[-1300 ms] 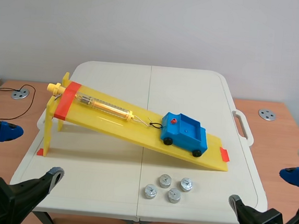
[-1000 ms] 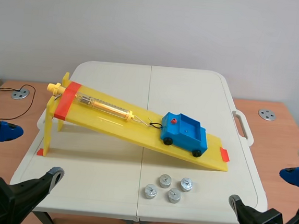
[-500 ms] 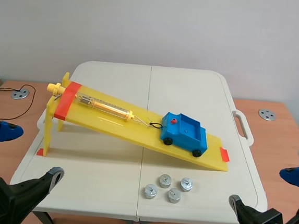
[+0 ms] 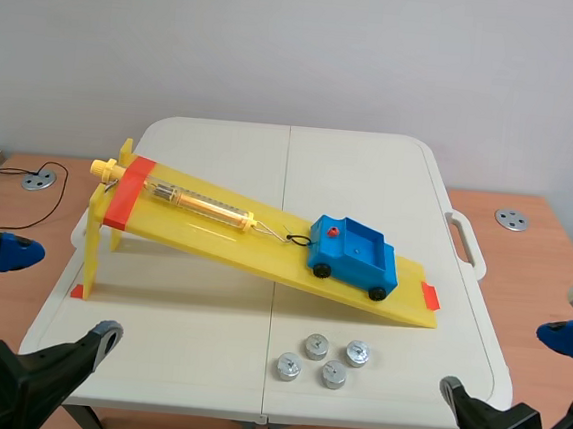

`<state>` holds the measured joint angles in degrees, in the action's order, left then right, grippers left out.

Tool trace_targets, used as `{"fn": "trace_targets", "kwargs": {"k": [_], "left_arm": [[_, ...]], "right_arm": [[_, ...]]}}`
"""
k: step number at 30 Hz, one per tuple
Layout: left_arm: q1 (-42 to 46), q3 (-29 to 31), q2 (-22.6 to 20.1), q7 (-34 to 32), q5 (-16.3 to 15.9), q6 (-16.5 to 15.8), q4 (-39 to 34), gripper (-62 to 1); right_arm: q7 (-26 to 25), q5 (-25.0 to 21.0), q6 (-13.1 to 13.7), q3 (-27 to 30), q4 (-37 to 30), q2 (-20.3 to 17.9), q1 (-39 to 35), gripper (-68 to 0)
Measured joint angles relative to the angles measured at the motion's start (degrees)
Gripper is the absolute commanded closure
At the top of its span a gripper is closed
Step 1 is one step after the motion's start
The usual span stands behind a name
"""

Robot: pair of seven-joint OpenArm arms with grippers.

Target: Place the four metal weights on the blue cart on the ramp.

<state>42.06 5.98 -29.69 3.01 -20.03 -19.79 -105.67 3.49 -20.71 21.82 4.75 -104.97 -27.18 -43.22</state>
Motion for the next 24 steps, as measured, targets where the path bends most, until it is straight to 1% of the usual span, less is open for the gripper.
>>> {"fn": "trace_targets", "kwargs": {"k": [9, 15, 20, 22, 24], "left_arm": [[0.0, 0.0, 0.0, 2.8, 0.0, 0.0, 0.0, -62.3], [0.0, 0.0, 0.0, 5.0, 0.0, 0.0, 0.0, -62.2], [0.0, 0.0, 1.6, 5.8, 0.0, 0.0, 0.0, -41.7], [0.0, 0.0, 2.6, 6.2, 0.0, 0.0, 0.0, -35.3], [0.0, 0.0, 3.7, 6.4, 0.0, 0.0, 0.0, -30.7]], "right_arm": [[0.2, 0.4, 0.0, 0.0, 0.0, 0.0, 0.2, -66.1], [3.7, 0.4, 0.0, 0.0, 0.0, 0.0, 2.3, -66.1], [7.2, 0.4, 0.0, -0.2, 0.0, 1.5, 5.2, -66.1], [8.5, 0.4, 0.0, -1.0, 0.0, 2.2, 6.4, -66.0], [9.2, 0.4, 0.0, -2.5, 0.0, 2.8, 7.7, -65.8]]}}
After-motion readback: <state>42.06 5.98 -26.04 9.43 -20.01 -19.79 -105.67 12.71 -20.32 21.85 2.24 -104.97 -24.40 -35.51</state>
